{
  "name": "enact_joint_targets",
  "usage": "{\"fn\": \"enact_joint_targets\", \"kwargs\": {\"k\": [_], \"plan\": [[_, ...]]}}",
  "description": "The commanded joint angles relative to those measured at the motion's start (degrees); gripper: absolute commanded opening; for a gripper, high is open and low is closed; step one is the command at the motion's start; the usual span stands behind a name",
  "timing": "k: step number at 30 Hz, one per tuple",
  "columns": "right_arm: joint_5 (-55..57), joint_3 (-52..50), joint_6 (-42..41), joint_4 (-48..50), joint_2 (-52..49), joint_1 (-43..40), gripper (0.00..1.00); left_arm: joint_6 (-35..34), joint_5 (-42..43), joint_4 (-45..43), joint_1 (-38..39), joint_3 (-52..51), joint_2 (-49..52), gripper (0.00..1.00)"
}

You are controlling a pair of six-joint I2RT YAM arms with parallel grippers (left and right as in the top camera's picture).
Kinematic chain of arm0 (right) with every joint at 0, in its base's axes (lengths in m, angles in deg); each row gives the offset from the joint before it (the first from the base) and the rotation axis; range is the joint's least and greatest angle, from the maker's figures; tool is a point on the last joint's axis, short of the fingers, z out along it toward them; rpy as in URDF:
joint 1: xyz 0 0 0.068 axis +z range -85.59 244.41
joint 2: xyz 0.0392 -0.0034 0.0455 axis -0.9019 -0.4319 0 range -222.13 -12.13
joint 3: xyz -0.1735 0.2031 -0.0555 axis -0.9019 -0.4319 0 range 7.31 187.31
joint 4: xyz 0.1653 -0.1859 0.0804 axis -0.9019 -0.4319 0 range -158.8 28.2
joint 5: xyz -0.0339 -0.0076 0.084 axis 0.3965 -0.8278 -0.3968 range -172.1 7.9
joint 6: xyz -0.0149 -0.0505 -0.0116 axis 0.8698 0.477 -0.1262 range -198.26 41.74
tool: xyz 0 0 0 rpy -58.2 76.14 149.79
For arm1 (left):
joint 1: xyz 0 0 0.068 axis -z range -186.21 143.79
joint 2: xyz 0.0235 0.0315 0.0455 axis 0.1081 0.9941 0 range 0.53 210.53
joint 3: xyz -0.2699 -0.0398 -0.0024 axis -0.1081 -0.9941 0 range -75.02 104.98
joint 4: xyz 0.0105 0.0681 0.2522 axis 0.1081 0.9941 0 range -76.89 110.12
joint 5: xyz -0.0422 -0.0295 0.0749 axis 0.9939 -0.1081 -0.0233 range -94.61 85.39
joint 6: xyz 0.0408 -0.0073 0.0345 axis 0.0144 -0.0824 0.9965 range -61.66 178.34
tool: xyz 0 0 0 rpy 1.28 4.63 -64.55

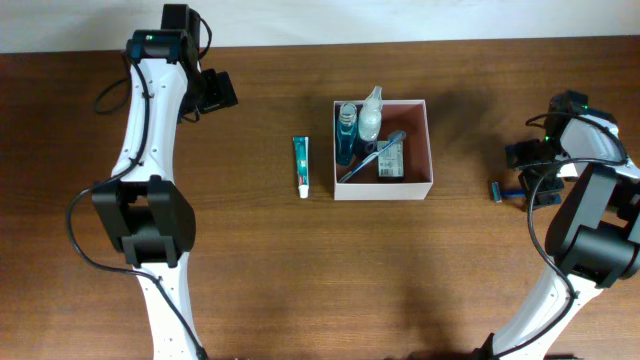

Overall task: Pack container
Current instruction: 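Lower the right gripper onto the razor handle and close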

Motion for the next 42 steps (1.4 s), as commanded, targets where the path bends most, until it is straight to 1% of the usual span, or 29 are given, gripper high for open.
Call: {"fn": "enact_joint_targets", "kwargs": {"k": [1, 10, 21, 25, 30, 34, 42], "plan": [[0.11, -3.19, 1.03, 1.40, -4.57, 0.63, 0.99, 0.90, -0.22, 0.04, -0.02, 0.61, 0.33, 0.99], [-0.55, -3.37, 0.98, 3.96, -4.57, 0.63, 0.99, 0.90, -0.22, 0.04, -0.02, 0.61, 0.33, 0.99], [-0.59, -3.37, 0.79, 1.14, -4.57, 0.63, 1.00, 0.90, -0.22, 0.04, -0.02, 0.61, 0.33, 1.00], [-0.55, -3.37, 0.76, 0.37, -4.57, 0.63, 0.87, 0.90, -0.22, 0.04, -0.02, 0.61, 0.33, 0.99], [-0.48, -3.37, 0.79, 0.42, -4.57, 0.63, 0.65, 0.90, -0.22, 0.04, -0.02, 0.61, 0.33, 0.99], [-0.35, -3.37, 0.79, 0.39, -4.57, 0.63, 0.53, 0.90, -0.22, 0.04, -0.02, 0.61, 0.33, 0.99], [-0.42, -3.37, 0.79, 0.20, -4.57, 0.63, 0.49, 0.90, -0.22, 0.04, -0.02, 0.61, 0.33, 0.99]]}}
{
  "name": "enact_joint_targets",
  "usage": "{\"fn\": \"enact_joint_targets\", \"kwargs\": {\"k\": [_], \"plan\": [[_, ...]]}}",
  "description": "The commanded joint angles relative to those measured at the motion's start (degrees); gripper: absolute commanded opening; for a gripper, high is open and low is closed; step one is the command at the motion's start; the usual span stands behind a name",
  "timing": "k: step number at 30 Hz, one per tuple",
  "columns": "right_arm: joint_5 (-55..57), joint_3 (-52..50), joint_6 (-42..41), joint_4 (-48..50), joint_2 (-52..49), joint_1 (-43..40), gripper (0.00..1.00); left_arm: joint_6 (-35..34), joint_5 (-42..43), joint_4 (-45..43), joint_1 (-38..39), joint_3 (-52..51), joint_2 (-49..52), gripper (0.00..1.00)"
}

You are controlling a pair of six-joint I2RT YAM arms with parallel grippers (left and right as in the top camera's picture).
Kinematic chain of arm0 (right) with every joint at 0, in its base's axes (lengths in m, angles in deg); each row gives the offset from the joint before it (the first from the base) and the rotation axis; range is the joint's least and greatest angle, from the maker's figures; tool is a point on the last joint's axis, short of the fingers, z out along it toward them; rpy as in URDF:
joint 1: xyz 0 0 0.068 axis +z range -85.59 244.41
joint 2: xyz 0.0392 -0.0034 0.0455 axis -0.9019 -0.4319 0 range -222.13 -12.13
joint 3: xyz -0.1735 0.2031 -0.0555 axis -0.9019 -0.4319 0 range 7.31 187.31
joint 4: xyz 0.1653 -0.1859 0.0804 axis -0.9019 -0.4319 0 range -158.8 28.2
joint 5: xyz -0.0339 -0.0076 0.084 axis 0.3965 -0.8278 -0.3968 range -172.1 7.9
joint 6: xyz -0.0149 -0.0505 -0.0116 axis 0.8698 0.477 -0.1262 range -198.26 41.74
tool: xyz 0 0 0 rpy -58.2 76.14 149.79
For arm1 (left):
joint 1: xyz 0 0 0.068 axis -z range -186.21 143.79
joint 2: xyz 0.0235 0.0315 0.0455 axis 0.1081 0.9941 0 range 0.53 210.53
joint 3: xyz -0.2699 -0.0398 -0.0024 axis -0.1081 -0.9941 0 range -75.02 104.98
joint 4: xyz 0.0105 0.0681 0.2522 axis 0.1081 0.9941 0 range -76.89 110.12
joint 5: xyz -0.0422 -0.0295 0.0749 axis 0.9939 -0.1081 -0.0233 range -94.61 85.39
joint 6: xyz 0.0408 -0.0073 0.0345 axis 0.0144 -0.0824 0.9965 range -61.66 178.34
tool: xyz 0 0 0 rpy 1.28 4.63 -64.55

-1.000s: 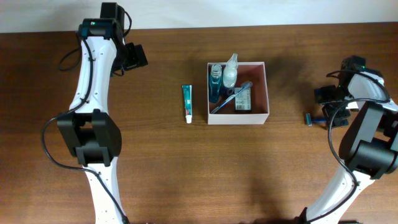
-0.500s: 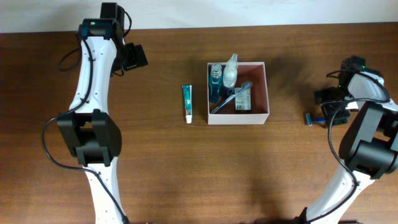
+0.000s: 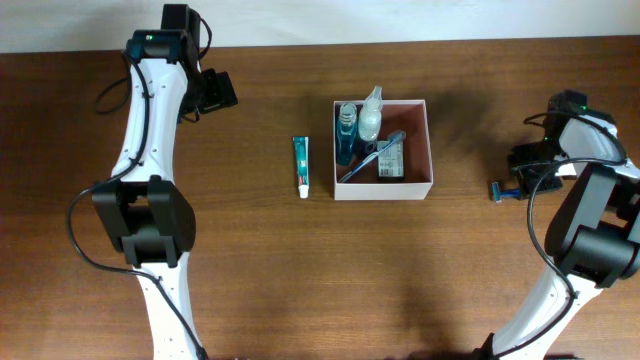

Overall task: Pack container
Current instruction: 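Lower the right gripper onto the razor handle and close, then lift the razor and carry it left over the pink box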

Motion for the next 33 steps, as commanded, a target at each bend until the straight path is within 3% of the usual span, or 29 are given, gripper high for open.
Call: {"fn": "enact_joint_targets", "kwargs": {"k": [1, 23, 33], "plan": [[0.50, -2.99, -0.24, -0.66, -4.63, 0.52, 0.47, 0.87, -0.22, 0.04, -0.02, 0.61, 0.33, 0.99], [0.48, -2.99, -0.24, -0.63, -4.63, 0.52, 0.04, 0.90, -0.22, 0.04, -0.02, 0.61, 0.33, 1.00], [-0.57, -2.86, -0.22, -0.59, -4.63, 0.50, 0.04, 0.90, -0.22, 0.04, -0.02, 0.61, 0.33, 0.99]]}}
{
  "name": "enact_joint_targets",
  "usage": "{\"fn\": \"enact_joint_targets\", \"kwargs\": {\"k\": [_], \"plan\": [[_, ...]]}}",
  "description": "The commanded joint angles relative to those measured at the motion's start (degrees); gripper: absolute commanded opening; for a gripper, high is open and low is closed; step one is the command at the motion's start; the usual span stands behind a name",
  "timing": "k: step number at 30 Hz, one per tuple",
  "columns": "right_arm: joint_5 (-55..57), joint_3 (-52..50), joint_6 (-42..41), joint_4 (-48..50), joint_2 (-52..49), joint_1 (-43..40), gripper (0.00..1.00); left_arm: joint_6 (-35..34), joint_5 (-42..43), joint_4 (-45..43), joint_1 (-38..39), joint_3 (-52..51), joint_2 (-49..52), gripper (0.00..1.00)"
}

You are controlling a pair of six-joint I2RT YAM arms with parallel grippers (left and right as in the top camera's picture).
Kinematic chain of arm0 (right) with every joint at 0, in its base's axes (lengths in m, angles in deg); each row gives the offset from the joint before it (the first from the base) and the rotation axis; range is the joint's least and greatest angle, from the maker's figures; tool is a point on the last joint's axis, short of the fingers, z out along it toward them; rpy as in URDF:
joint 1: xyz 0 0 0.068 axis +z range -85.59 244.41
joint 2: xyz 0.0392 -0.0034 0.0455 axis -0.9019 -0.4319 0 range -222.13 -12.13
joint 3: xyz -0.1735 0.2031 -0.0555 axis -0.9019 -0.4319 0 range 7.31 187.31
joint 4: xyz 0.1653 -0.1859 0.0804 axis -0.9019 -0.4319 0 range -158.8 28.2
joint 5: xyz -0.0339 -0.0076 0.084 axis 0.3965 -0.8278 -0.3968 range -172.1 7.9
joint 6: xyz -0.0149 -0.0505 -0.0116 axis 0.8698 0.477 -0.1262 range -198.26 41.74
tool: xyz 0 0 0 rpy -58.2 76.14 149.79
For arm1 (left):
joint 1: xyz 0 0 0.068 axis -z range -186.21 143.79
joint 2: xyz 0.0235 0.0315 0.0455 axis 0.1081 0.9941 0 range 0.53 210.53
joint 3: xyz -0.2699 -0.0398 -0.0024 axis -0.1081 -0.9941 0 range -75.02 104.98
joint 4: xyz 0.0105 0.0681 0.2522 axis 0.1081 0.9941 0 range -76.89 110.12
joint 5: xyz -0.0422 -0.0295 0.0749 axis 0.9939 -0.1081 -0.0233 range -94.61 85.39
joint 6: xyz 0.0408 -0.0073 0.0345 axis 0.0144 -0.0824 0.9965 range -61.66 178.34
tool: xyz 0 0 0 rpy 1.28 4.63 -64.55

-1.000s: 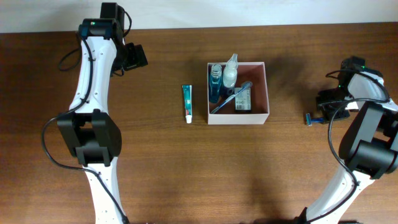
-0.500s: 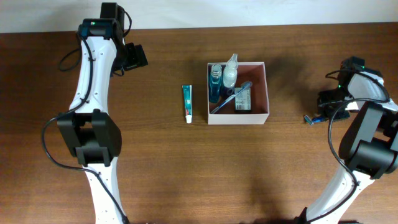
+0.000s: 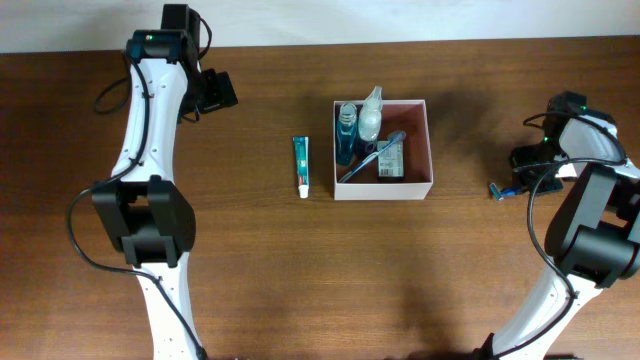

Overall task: Pack container
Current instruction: 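Lift the razor and carry it left over the pink box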

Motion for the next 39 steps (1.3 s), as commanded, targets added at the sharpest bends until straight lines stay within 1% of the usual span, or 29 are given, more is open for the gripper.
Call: {"fn": "enact_joint_targets", "kwargs": {"k": [1, 7, 8, 16, 21, 25, 29, 32, 36, 39], "plan": [[-1.51, -2.69, -0.39, 0.46, -4.63, 0.48, 0.04, 0.90, -0.22, 0.04, -0.02, 0.61, 0.33, 0.99], [-5.11, 0.22, -0.13, 0.31, -4.61, 0.50, 0.04, 0.90, -0.22, 0.04, -0.02, 0.61, 0.33, 0.99], [-5.88, 1.07, 0.92, 0.33, -4.59, 0.50, 0.04, 0.90, -0.22, 0.04, -0.02, 0.61, 0.33, 0.99], [-14.19, 13.16, 16.65, -0.42, -4.42, 0.50, 0.03, 0.90, -0.22, 0.04, -0.02, 0.61, 0.33, 0.99], [-20.37, 23.39, 22.16, -5.16, -4.42, 0.66, 0.04, 0.90, -0.22, 0.04, -0.02, 0.61, 0.33, 0.99], [-23.19, 31.76, 26.67, -10.08, -4.42, 1.66, 0.04, 0.90, -0.22, 0.04, -0.02, 0.61, 0.33, 0.99], [-25.62, 39.82, 31.78, -16.09, -4.39, 4.42, 0.04, 0.90, -0.22, 0.04, -0.02, 0.61, 0.33, 0.99], [-25.49, 43.28, 35.52, -19.65, -4.39, 7.72, 0.04, 0.90, -0.22, 0.04, -0.02, 0.61, 0.33, 1.00], [-24.68, 43.56, 38.77, -21.92, -4.50, 13.18, 0.04, 0.90, -0.22, 0.04, -0.02, 0.61, 0.33, 0.99], [-19.65, 43.08, 38.77, -23.56, -4.55, 17.03, 0.04, 0.90, -0.22, 0.04, -0.02, 0.61, 0.33, 0.99]]}}
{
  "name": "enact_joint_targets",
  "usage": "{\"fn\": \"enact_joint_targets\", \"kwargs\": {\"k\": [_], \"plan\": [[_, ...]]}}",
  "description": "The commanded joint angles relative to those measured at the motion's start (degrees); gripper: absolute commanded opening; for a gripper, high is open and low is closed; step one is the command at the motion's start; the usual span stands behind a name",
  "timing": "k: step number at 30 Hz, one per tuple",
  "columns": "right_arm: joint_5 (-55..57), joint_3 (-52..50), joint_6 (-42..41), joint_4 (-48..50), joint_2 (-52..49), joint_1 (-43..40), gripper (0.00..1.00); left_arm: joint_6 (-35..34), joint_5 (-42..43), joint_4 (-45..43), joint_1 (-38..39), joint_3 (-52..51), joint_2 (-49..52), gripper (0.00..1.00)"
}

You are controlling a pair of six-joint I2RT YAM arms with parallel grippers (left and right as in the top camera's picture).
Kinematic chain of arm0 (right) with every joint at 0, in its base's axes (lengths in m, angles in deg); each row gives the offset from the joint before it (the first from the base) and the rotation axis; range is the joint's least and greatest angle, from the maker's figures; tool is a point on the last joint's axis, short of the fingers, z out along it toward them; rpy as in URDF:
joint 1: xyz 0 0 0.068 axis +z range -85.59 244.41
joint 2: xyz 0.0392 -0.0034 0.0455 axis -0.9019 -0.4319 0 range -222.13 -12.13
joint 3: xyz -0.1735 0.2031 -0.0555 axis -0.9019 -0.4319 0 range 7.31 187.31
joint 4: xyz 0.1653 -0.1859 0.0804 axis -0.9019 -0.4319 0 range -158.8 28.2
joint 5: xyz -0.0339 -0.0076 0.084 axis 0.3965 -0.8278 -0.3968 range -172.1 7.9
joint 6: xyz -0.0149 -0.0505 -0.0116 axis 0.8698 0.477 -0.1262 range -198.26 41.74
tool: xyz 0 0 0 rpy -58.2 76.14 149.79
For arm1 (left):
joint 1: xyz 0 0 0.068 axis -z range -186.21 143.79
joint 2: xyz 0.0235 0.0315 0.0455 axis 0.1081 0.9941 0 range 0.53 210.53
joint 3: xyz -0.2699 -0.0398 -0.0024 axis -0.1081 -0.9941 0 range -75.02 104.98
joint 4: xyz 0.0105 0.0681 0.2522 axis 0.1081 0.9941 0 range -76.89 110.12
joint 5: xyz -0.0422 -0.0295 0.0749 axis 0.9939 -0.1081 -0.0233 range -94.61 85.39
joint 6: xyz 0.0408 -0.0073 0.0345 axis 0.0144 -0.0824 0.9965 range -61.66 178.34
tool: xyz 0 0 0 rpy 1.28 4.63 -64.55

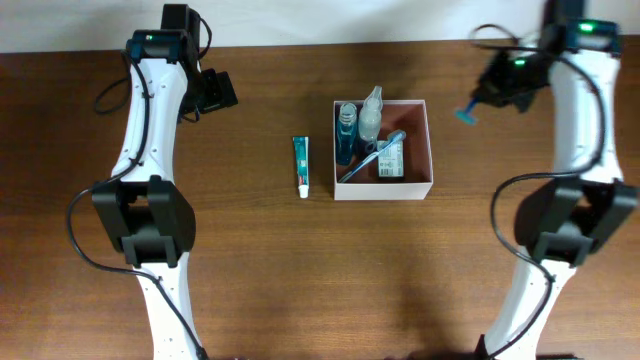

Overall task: Pack container
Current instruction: 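Lift the razor and carry it left over the pink box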

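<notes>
A white box (431, 150) with a pink inside stands mid-table. It holds a blue bottle (346, 135), a clear spray bottle (371, 112), a toothbrush (372, 156) and a dark packet (391, 162). A green-and-white toothpaste tube (301, 166) lies on the table left of the box. My right gripper (476, 105) hangs just right of the box's far right corner, shut on a small blue razor (467, 114). My left gripper (216, 92) stays at the far left, away from everything; its jaws do not show clearly.
Both arms' bases and cables run down the left and right sides of the brown wooden table (320, 270). The table's far edge (300, 45) meets a white wall just behind the box.
My right gripper was low over the razor at the table's right edge. Now it is up and to the left, beside the box's far right corner, with the razor in it. The left arm has not moved.
The blue razor lay on the table at the right with my right gripper just behind it. The gripper then stood closer over it, and the razor shifted slightly left. Now the razor is off the table, held near the box.
</notes>
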Motion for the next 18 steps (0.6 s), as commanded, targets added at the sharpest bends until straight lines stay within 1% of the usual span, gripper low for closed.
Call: {"fn": "enact_joint_targets", "kwargs": {"k": [1, 7, 10, 18], "plan": [[5.16, 0.24, 2.93, -1.36, 0.11, 4.44, 0.04, 0.90, -0.22, 0.04, -0.02, 0.61, 0.33, 0.99], [9.33, 0.22, 2.89, -2.54, 0.11, 11.45, 0.04, 0.90, -0.22, 0.04, 0.02, 0.61, 0.33, 0.99], [11.98, -0.20, 0.42, -2.58, 0.02, 13.73, 0.06, 0.90, -0.22, 0.04, 0.02, 0.61, 0.33, 0.99], [12.85, -4.74, -3.56, -1.57, -0.04, 14.84, 0.06, 0.90, -0.22, 0.04, 0.02, 0.61, 0.33, 0.99]]}}
